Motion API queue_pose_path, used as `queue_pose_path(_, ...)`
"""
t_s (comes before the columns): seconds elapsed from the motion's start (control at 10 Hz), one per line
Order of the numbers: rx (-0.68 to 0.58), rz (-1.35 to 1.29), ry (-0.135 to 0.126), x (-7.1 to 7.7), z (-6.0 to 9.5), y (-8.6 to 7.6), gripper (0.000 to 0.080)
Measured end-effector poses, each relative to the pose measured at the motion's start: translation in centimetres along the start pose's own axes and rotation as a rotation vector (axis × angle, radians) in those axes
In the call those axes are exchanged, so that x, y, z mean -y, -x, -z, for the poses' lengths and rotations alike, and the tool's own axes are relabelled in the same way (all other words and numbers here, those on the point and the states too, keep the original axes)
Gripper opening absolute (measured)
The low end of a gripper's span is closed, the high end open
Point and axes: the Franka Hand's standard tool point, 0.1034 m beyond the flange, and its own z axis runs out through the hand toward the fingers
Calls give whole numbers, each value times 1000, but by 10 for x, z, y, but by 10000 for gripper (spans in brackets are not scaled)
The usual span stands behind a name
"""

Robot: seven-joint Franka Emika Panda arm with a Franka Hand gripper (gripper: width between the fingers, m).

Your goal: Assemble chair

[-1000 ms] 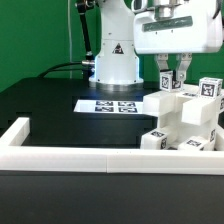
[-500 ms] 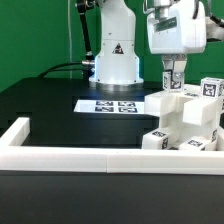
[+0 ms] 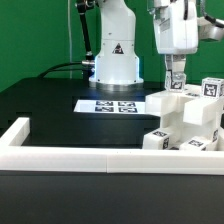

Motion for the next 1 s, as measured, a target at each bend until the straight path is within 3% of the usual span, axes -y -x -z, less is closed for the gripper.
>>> queue_pose_path(0.1, 3, 40, 6, 0, 0, 1, 585)
queue_pose_path(0.2, 2, 128, 6, 0, 0, 1, 585)
queue_pose_path(0.3, 2, 260, 6, -1, 0, 1, 636)
queue_pose_path(1.0, -3, 929, 10, -1, 0, 1, 649)
